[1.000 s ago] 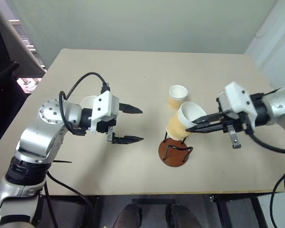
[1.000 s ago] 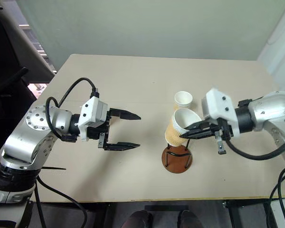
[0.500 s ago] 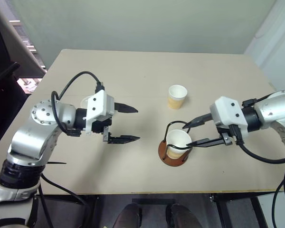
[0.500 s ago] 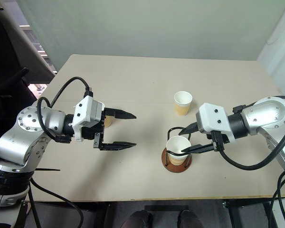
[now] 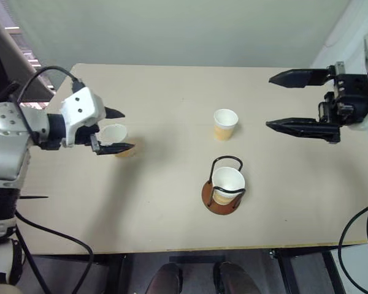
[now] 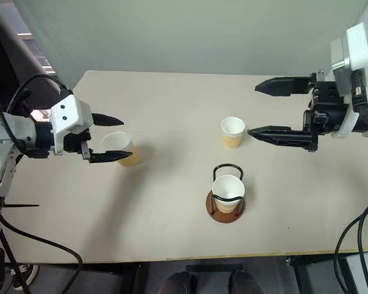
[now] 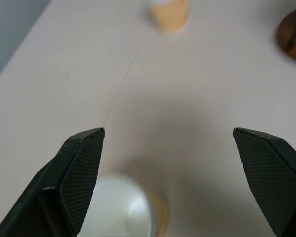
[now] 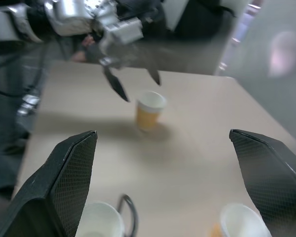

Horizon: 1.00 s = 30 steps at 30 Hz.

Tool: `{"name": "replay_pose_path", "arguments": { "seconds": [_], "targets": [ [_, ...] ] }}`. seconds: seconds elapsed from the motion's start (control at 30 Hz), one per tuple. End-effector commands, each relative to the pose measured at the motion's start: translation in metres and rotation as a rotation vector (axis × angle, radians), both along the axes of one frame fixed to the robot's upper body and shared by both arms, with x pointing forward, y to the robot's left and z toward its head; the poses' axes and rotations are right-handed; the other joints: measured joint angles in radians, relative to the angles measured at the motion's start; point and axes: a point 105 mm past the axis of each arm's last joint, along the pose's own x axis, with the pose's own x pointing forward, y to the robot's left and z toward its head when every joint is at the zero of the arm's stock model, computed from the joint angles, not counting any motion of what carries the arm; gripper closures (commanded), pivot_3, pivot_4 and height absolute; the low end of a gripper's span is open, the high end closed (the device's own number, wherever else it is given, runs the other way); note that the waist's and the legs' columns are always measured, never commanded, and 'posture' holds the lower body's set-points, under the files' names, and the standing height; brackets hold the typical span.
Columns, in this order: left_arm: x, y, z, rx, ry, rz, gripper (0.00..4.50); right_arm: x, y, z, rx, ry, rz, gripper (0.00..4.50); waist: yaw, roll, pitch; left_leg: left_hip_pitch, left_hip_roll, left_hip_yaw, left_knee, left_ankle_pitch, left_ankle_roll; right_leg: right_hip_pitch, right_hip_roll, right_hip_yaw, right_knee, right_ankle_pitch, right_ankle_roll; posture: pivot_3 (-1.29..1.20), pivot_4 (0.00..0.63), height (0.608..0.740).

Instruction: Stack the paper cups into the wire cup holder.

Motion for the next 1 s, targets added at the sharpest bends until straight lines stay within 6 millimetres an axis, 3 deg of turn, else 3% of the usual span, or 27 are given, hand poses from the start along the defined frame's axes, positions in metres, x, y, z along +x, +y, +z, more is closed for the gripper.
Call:
{"name": "replay_pose_path", "arguments": {
  "seconds": [0.03,0.2,0.37,0.43,0.57,0.7,0.9,1.0],
  "targets": [
    [0.004,0.014,0.011,0.057,-0.050,0.052,0.00,-0.012,0.002,0.009,0.028,-0.035,0.026,0.04,0.001,0.000,0.000,-0.002,0.000,0.000,0.000,0.000,0.000,-0.001,0.000,0.000,0.000,0.000,0.000,0.00,0.150,0.740],
    [0.015,0.022,-0.009,0.087,-0.016,0.096,0.00,-0.006,0.001,-0.008,-0.027,-0.030,-0.021,0.04,0.003,0.000,0.000,-0.004,0.000,0.000,0.000,0.000,0.000,-0.002,-0.001,0.000,-0.001,0.000,0.000,0.00,0.150,0.740],
    [0.026,0.021,-0.041,0.165,0.047,0.100,0.00,-0.005,0.000,-0.011,-0.044,-0.040,-0.035,0.04,0.003,0.000,0.000,-0.003,0.000,0.000,0.002,0.000,0.000,-0.003,-0.001,0.000,0.003,0.000,0.000,0.00,0.150,0.740],
    [0.029,0.019,-0.044,0.168,0.047,0.092,0.00,-0.005,-0.001,-0.011,-0.047,-0.044,-0.041,0.04,0.003,-0.001,0.000,-0.003,0.000,0.000,0.002,0.000,0.000,-0.003,-0.001,0.000,0.004,0.000,0.000,0.00,0.150,0.740],
    [0.036,0.018,-0.050,0.180,0.038,0.101,0.86,-0.002,-0.004,-0.012,-0.077,-0.069,-0.083,0.00,0.003,-0.001,0.000,-0.003,0.000,0.000,0.002,0.000,0.000,-0.003,-0.001,-0.001,0.003,0.000,0.000,0.00,0.150,0.740],
    [0.040,0.014,-0.047,0.167,0.015,0.089,2.27,-0.002,-0.006,-0.013,-0.086,-0.074,-0.095,0.00,0.003,-0.001,0.000,-0.003,0.000,0.000,0.002,0.000,0.000,-0.003,-0.001,-0.001,0.003,0.000,0.000,0.00,0.150,0.740],
    [0.032,-0.007,-0.028,0.074,0.022,-0.035,4.43,-0.003,-0.010,-0.014,-0.096,-0.070,-0.109,0.00,0.003,-0.001,0.000,-0.004,0.000,0.000,0.002,0.000,0.000,-0.003,0.000,0.000,0.002,0.000,0.000,0.00,0.150,0.740],
    [0.026,-0.014,-0.026,0.048,0.043,-0.081,4.47,-0.004,-0.013,-0.013,-0.099,-0.071,-0.120,0.00,0.005,-0.001,0.000,-0.004,0.000,0.000,0.002,0.000,0.000,-0.003,0.000,-0.001,0.003,0.000,0.000,0.00,0.150,0.740]
  ]
}}
